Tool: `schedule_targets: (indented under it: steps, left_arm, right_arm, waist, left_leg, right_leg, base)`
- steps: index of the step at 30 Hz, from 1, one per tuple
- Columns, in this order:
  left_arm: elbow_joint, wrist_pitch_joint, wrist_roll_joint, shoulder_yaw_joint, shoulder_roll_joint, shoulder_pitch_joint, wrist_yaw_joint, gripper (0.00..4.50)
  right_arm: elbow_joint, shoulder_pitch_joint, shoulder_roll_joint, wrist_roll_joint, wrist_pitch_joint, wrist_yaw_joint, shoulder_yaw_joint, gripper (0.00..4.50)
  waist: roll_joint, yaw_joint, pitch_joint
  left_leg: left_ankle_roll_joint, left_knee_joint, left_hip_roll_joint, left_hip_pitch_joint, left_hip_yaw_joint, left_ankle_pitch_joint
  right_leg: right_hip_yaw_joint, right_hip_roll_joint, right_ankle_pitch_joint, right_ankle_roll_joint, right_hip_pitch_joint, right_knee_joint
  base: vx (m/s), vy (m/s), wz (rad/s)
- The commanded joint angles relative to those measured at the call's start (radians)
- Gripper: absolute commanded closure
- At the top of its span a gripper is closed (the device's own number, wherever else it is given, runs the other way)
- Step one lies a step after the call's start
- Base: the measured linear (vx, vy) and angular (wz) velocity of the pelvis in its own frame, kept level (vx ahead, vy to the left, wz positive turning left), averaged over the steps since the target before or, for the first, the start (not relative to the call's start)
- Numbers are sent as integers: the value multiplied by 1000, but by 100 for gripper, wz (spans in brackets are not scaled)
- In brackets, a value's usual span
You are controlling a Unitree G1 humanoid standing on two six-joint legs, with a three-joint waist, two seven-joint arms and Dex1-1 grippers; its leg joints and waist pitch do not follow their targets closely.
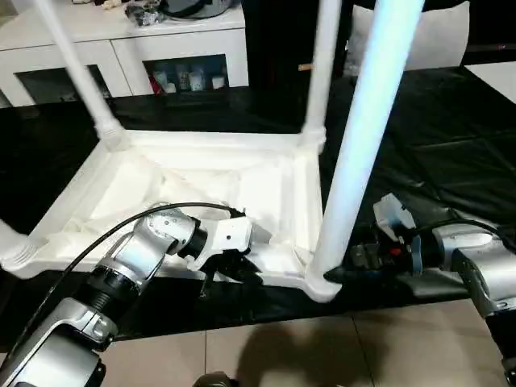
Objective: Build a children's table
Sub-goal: Rotate leg to tighten
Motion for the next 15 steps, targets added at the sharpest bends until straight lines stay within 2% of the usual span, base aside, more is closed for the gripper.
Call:
schedule_targets:
  steps: [1, 2, 4, 10, 13, 15]
  left_arm:
    - [-16, -16, 18, -46, -1, -7, -51, 450]
    - [-15, -18, 16, -47, -2, -8, -53, 450]
    - [-9, -26, 14, -48, -4, -8, -58, 450]
    - [-6, -21, 6, -43, -6, -1, -67, 450]
    - [-14, 30, -13, -21, -16, 10, -43, 450]
    - [-24, 85, -29, 1, -33, 13, -9, 450]
  right_arm:
    - [-11, -23, -5, 17, 14, 27, 13, 160]
    - [-11, -24, -5, 19, 17, 32, 17, 166]
    - [-11, -25, -7, 26, 33, 46, 23, 170]
    - [-19, -17, -6, 50, 71, 65, 24, 233]
    - [-38, 2, 5, 75, 91, 47, 11, 247]
    - [-58, 14, 24, 83, 105, 8, -1, 248]
  waist:
    - [-27, -3, -71]
    - [-31, -4, -70]
    - [-29, -3, -71]
    - [-29, -1, -73]
    - [-27, 0, -74]
    - [-30, 0, -73]
  left_leg:
    - [96, -76, 81, 13, -27, -125]
    - [92, -76, 81, 13, -26, -127]
    - [89, -76, 81, 14, -26, -128]
    - [83, -76, 82, 14, -27, -121]
    - [82, -75, 81, 15, -27, -122]
    - [79, -76, 81, 14, -26, -124]
  right_leg:
    - [72, -87, -305, -158, 54, -71]
    - [72, -87, -311, -155, 54, -71]
    - [73, -86, -316, -154, 53, -71]
    - [73, -86, -288, -160, 54, -68]
    - [72, -86, -280, -165, 54, -68]
    - [73, -87, -287, -165, 56, -69]
  base:
    - [0, 0, 0]
    - [0, 0, 0]
    - [0, 0, 0]
    - [0, 0, 0]
    - [0, 0, 0]
    - [0, 0, 0]
